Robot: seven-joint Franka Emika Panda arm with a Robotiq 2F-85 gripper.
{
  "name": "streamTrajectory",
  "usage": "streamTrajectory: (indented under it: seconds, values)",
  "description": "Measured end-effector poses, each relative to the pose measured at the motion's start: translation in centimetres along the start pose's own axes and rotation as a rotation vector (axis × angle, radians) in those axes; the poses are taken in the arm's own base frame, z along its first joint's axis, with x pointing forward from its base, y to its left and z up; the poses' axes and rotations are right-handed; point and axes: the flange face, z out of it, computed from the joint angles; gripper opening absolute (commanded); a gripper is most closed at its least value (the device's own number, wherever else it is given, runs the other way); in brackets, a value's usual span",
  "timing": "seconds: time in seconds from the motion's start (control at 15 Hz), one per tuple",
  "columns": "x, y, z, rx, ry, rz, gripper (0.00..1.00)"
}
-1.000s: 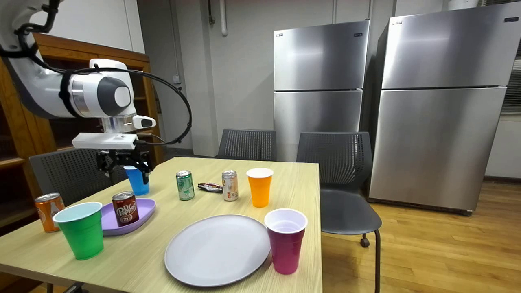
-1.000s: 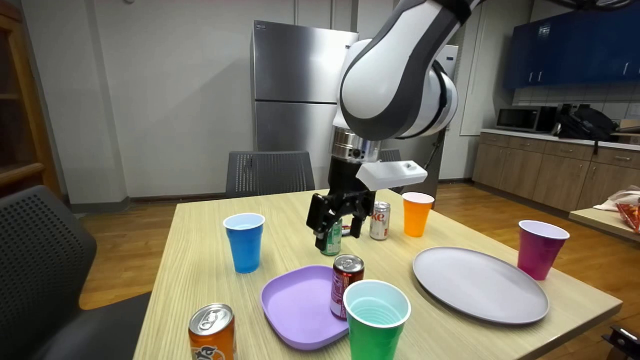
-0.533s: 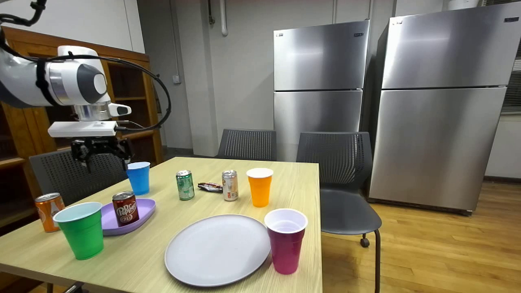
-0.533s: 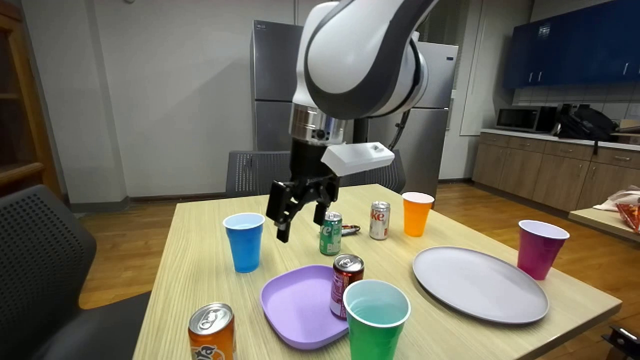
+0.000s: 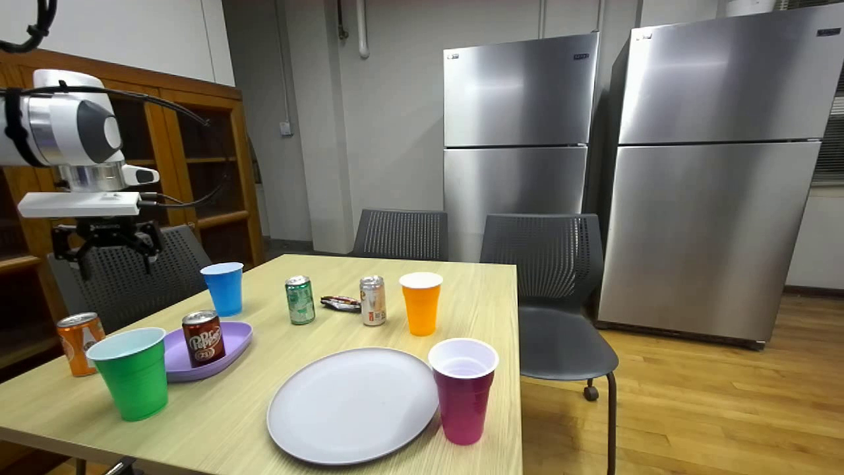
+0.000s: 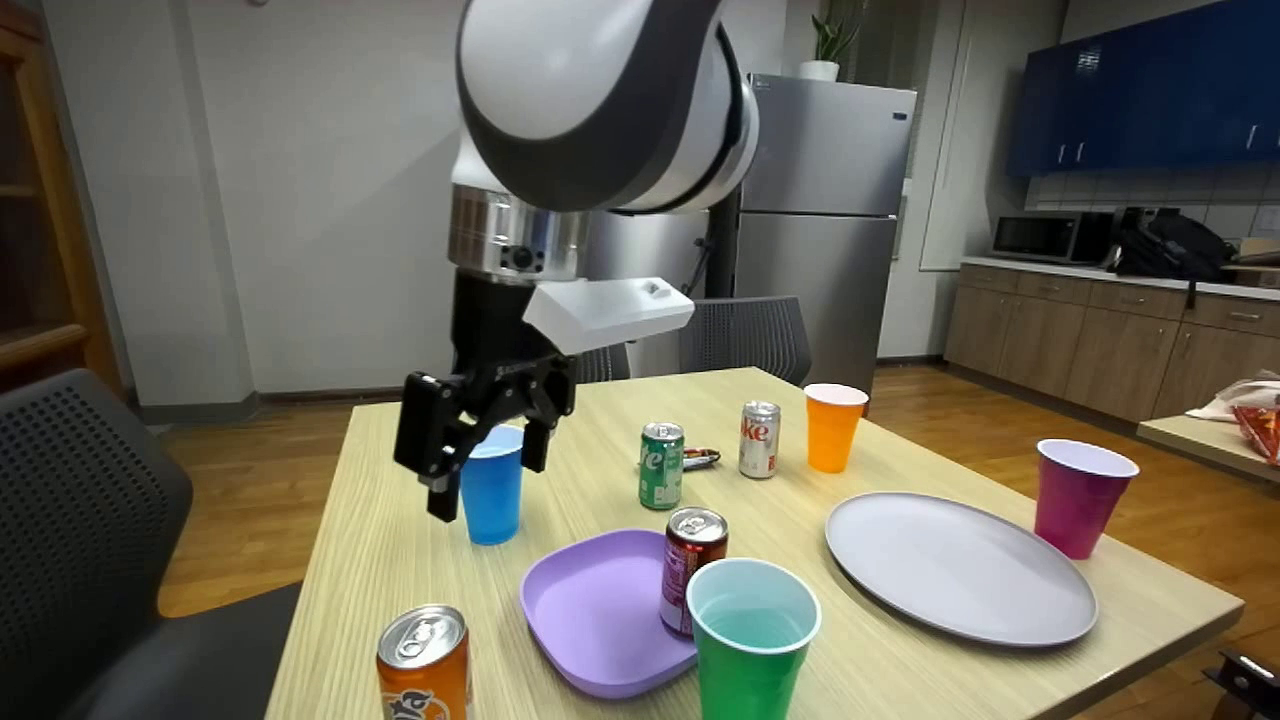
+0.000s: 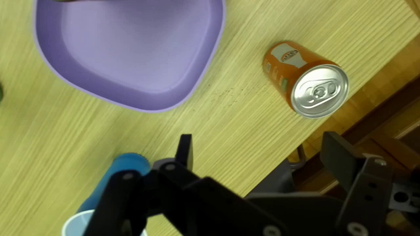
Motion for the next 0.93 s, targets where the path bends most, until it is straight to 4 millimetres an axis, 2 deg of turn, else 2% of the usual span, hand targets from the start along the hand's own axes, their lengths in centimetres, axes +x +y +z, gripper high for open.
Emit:
streamTrajectory:
  seconds: [0.2,0.4,0.93]
  values:
    - [1.0,-2.7,1.3,0.011,-0.025,-0.082,1.00]
    - [1.6,-4.5,2.9,0.019,-0.060,-0.160,1.00]
    - [2.0,-6.0,5.6,-0.002,-0.126,-0.300,1.00]
